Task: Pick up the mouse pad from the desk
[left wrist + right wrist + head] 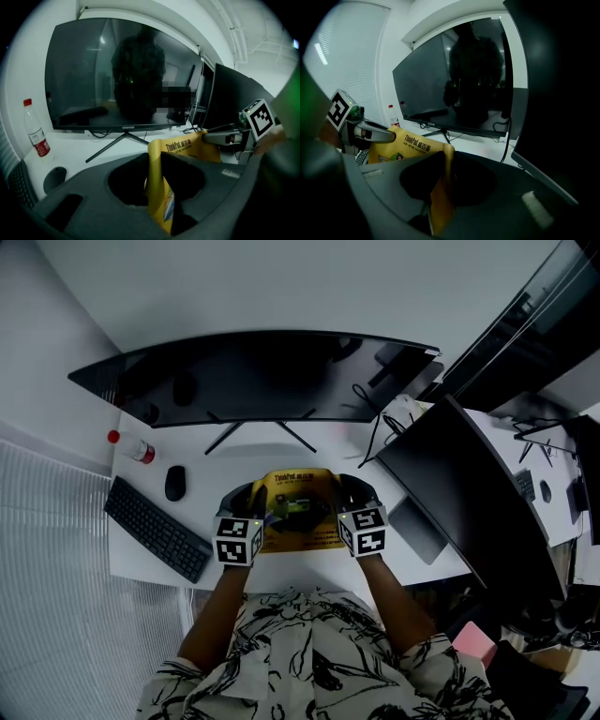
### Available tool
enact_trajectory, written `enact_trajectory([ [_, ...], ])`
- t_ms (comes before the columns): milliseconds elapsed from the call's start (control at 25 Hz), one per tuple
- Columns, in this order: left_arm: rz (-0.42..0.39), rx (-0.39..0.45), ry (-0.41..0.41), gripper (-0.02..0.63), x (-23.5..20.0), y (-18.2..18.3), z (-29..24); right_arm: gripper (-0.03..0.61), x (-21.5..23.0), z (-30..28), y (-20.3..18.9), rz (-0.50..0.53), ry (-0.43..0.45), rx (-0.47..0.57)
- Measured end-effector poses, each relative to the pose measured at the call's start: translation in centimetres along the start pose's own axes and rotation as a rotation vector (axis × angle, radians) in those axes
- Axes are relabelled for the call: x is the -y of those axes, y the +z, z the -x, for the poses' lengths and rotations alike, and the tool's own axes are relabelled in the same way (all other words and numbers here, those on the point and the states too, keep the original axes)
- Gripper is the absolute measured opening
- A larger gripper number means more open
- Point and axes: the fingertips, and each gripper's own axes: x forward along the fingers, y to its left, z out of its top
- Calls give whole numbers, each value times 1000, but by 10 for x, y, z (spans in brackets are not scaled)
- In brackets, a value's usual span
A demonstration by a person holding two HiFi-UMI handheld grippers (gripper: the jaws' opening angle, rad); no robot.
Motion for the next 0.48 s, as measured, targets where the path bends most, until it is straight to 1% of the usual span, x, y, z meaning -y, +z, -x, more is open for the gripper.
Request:
enact_trajectory([
  [320,-48,61,31,91,0,26,9,81,3,11,24,9,-18,64],
  [480,-51,95,25,91,3,37,13,81,6,19,34,3,-31,101],
])
